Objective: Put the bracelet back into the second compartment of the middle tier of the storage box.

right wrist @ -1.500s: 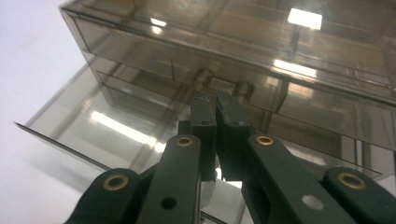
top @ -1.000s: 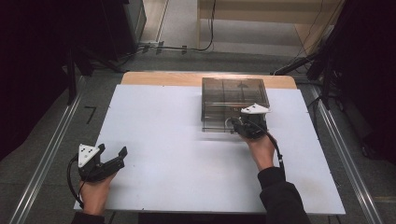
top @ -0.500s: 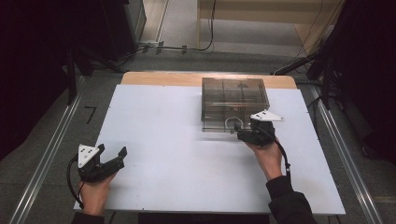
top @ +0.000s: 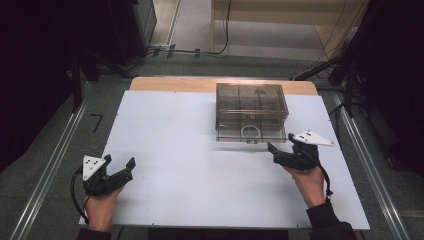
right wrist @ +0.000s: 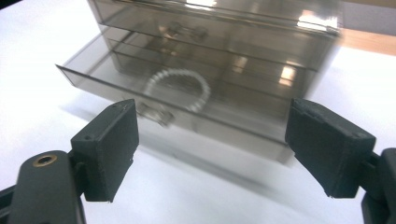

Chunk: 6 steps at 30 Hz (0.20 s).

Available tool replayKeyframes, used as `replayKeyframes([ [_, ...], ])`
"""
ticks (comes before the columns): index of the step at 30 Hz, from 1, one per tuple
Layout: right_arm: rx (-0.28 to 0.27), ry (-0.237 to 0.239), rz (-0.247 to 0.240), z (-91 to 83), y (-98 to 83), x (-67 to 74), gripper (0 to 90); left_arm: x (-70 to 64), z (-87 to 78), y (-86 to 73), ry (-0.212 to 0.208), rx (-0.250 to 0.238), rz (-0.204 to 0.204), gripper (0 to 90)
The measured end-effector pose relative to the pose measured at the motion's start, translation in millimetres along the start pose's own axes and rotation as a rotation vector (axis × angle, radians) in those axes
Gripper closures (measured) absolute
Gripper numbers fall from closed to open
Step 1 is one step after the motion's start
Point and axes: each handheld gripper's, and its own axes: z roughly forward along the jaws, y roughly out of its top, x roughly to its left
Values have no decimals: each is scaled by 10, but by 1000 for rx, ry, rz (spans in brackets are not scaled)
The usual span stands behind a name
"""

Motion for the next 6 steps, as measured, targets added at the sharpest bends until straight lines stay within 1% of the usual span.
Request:
replayKeyframes([
  [3, 12, -33, 11, -113, -118, -137, 146, -9, 2, 0, 0, 3, 5, 168],
  [6, 16, -43, 55, -207, -225, -290, 141, -23, 2, 5, -3, 2, 13, 168],
])
